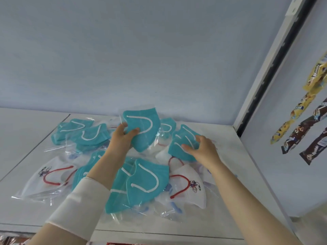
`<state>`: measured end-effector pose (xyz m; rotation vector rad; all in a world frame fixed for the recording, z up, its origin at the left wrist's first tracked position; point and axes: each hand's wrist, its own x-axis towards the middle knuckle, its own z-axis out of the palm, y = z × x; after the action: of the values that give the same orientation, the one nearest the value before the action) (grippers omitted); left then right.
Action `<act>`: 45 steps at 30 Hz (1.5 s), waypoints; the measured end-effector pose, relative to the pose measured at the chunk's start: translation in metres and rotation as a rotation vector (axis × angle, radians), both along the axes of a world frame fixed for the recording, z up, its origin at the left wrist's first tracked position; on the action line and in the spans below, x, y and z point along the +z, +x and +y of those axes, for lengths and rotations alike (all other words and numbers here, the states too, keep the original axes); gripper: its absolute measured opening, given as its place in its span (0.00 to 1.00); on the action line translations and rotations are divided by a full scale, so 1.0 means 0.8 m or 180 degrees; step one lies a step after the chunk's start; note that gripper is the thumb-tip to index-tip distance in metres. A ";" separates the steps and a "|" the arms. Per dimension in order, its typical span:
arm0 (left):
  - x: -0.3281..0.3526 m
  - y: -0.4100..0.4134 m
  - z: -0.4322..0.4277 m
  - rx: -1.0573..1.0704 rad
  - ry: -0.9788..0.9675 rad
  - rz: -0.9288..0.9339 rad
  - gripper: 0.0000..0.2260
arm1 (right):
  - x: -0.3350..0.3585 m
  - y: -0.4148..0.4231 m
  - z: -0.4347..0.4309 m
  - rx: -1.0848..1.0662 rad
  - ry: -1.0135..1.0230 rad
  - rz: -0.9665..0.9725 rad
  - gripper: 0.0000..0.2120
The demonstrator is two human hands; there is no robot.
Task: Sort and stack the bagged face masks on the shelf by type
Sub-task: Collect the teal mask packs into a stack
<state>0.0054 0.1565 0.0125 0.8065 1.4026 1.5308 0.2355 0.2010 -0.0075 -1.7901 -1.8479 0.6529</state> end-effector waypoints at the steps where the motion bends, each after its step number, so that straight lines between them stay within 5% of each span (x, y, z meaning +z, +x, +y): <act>1: -0.001 -0.001 0.002 -0.0042 -0.0060 -0.0008 0.11 | -0.005 -0.003 0.006 0.0031 0.0079 -0.0350 0.35; 7: -0.015 -0.003 0.007 -0.0137 -0.0342 0.0132 0.15 | -0.007 -0.013 0.022 0.0191 0.0205 -0.1179 0.43; 13: -0.012 -0.015 0.007 -0.0017 -0.0287 0.0313 0.14 | 0.025 0.022 0.017 0.0289 0.0577 0.0876 0.24; 17: 0.003 0.002 0.010 -0.0135 -0.0127 0.0590 0.12 | 0.078 0.036 0.016 0.1022 0.0316 0.1292 0.15; 22: 0.010 0.059 0.004 -0.0926 0.0109 0.0521 0.04 | 0.089 -0.012 0.023 0.1403 0.0790 0.0112 0.26; 27: -0.002 0.054 0.008 -0.0826 0.0132 0.0856 0.11 | 0.060 -0.023 0.044 0.0971 0.1500 0.0580 0.30; 32: -0.011 0.003 0.021 -0.0003 -0.0224 0.0759 0.21 | -0.002 0.009 0.075 0.0364 -0.0143 -0.1092 0.46; 34: -0.012 -0.007 0.023 0.0124 -0.0180 0.0629 0.18 | -0.019 0.010 0.080 0.0342 -0.0124 -0.1167 0.46; 38: -0.016 -0.015 0.023 0.0182 -0.0235 0.0618 0.19 | -0.009 0.005 0.079 0.0284 0.0890 -0.0642 0.32; 45: -0.002 -0.003 0.012 0.0179 -0.0141 0.0681 0.19 | 0.058 0.027 0.065 0.0517 0.0261 0.1970 0.17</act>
<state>0.0033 0.1659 0.0108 0.9325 1.6212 1.4841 0.2574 0.2527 0.0391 -1.2027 -1.5619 1.0359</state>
